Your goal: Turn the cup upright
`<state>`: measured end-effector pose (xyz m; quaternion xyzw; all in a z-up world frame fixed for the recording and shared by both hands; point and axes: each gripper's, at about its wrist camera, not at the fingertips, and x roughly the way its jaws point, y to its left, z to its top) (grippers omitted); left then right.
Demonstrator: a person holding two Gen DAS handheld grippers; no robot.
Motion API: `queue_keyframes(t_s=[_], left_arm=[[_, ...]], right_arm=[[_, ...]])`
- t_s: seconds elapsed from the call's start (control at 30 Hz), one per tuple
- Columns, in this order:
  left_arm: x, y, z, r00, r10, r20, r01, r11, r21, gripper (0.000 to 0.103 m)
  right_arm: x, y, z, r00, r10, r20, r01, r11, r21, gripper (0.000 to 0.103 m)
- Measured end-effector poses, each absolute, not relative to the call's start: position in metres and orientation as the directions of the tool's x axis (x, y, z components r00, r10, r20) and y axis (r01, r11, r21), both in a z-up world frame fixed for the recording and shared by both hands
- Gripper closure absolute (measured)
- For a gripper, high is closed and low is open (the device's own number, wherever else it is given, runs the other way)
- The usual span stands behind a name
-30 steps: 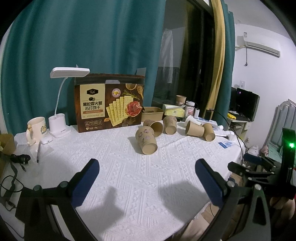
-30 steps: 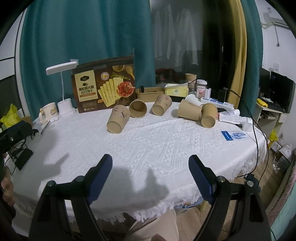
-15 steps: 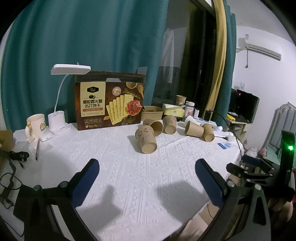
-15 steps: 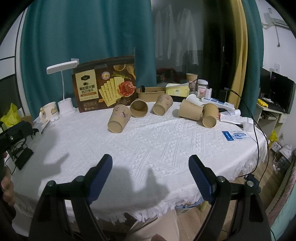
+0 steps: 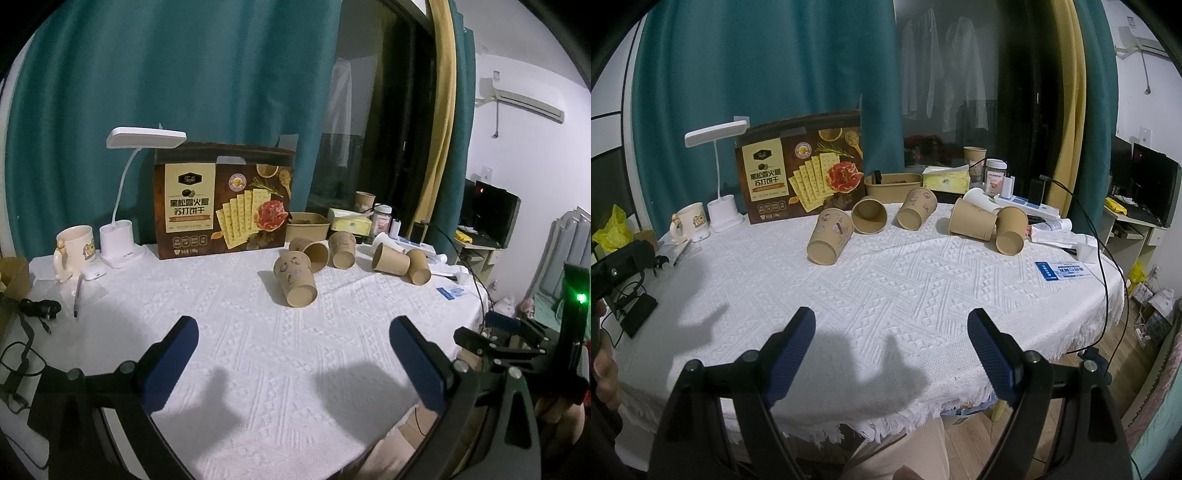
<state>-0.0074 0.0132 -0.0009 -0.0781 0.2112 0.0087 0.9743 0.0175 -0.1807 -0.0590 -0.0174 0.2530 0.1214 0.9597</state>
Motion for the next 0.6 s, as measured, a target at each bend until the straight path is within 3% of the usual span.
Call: queue_keyframes(t_s=[0.6], left_arm=[[-0.0104,0.0154,0.0039,0.919,-0.031,-0.394,-0.035,0.986,-0.160,0.000]], right_arm=[[0.0179,-0.1782,-0.0586,0.844,0.224,-0.488,-0.243,0.970,0.025,0.020]])
